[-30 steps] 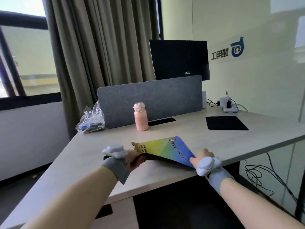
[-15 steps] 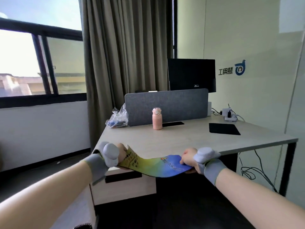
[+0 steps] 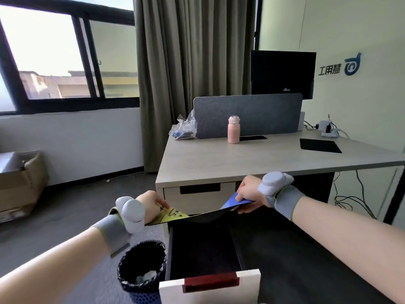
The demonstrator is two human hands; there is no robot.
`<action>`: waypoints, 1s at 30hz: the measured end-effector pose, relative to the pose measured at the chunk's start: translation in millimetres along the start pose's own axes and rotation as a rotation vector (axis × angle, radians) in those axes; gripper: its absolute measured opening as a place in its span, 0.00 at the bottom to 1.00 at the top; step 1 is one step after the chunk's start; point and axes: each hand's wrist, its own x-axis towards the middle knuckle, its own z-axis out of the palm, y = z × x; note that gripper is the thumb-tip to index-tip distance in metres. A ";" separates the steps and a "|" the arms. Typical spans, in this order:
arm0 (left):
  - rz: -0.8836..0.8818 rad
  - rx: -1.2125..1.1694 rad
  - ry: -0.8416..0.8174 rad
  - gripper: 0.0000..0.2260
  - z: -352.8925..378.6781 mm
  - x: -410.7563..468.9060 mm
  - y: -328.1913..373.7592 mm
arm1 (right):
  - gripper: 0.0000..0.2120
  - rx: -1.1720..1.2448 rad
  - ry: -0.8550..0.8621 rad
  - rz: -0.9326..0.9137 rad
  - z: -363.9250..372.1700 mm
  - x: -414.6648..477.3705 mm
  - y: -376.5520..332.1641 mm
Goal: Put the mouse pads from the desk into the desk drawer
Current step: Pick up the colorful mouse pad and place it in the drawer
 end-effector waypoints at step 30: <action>-0.203 -0.085 -0.078 0.18 155.5 124.4 -51.6 | 0.03 0.047 -0.174 0.269 86.5 173.9 119.7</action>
